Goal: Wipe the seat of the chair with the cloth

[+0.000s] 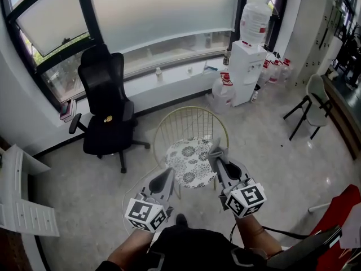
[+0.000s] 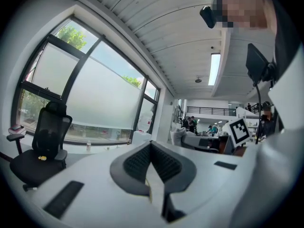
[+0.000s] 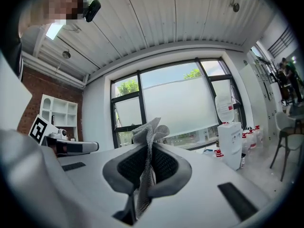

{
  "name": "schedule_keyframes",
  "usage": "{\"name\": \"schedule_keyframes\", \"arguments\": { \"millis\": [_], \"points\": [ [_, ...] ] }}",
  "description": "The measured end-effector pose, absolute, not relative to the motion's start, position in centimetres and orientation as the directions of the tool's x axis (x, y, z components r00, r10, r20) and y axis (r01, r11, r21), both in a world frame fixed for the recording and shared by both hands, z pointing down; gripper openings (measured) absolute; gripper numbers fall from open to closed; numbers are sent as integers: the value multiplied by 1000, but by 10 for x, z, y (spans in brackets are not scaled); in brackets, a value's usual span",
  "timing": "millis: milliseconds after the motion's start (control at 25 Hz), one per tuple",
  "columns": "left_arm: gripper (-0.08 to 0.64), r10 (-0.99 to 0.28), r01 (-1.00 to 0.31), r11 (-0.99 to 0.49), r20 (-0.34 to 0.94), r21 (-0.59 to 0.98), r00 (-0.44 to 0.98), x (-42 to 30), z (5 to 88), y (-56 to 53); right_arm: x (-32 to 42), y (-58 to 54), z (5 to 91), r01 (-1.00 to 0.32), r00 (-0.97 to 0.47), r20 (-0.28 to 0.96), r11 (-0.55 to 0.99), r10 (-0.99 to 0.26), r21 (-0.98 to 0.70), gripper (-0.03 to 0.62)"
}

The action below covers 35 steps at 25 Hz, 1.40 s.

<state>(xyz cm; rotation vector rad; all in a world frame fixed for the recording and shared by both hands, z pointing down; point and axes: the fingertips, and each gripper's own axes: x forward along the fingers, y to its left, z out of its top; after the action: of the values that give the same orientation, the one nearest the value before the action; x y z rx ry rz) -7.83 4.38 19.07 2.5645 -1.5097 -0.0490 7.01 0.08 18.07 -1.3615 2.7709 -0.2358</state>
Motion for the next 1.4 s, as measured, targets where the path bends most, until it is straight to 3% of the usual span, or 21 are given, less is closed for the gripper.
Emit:
{"name": "schedule_keyframes", "arguments": {
  "millis": [400,1400],
  "points": [
    [8,-876,-872,-456,80,176,475,-116,201,-13,27,-63,194,-775,-624,62,608,-779,-171,21],
    [8,-933,-953,-246,224,178,283,-93,258,-195,30,-261,263,-607,-792,124,746,-598,-273,21]
  ]
}}
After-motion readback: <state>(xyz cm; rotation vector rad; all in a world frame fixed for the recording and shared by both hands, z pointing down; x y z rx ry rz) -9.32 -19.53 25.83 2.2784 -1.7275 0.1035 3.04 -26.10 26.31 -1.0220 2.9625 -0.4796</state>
